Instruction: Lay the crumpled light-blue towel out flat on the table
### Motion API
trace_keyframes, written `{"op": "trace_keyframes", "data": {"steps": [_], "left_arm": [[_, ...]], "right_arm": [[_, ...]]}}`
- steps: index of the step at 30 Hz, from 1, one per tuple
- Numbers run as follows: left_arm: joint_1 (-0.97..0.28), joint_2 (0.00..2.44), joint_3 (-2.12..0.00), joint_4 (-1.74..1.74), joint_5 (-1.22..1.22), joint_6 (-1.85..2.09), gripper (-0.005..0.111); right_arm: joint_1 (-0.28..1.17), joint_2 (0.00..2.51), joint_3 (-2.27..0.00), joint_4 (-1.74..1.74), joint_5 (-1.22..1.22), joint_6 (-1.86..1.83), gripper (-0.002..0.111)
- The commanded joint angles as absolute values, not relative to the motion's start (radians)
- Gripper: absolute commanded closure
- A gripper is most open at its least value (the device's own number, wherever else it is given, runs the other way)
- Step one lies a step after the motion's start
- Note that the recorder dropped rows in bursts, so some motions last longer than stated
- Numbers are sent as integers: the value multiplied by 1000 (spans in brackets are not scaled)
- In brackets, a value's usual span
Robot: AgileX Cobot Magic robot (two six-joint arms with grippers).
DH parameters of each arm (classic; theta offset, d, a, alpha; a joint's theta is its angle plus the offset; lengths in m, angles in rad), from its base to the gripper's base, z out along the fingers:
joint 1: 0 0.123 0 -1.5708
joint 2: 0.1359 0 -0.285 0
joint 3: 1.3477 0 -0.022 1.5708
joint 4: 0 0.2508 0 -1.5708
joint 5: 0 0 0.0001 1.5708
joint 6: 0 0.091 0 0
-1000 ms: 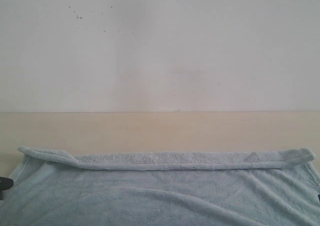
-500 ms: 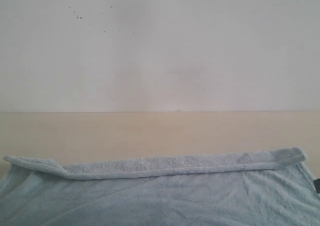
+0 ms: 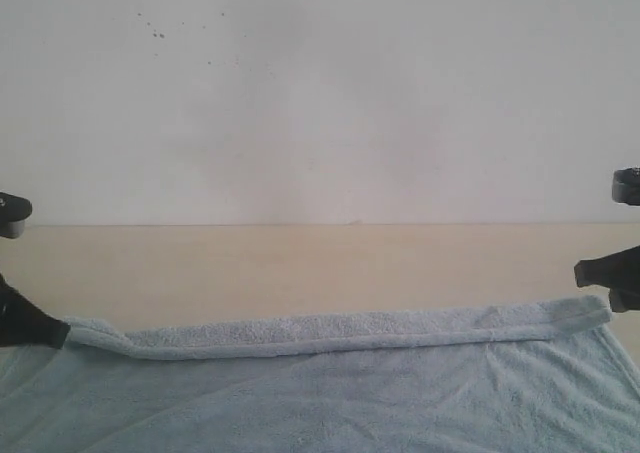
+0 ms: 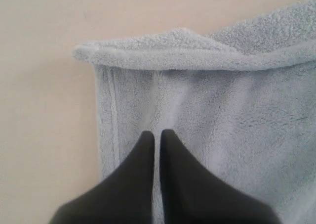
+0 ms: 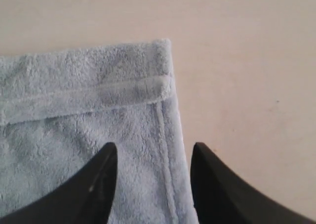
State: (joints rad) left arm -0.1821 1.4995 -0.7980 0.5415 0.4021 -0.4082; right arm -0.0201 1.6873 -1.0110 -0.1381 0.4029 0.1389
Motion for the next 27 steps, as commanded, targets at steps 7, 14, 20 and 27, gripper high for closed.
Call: {"op": "trace_keyframes", "data": {"steps": [7,14,20,27], "left_arm": [[-179,1608,-879,553,381,-410,103],[-179,1611,-879,566,347,-410,103],[-179,1611,-879,566,327,-410,103],[-179,1611,-879,566,323,-410,103]], "right_arm": [[-26,1863,-1188,-75,415,120,63],[-30,1947,-1220,-37,411,120,63],[-30,1964,-1220,-37,376,120,63],[-83,1966,-1220,-37,380,124,63]]}}
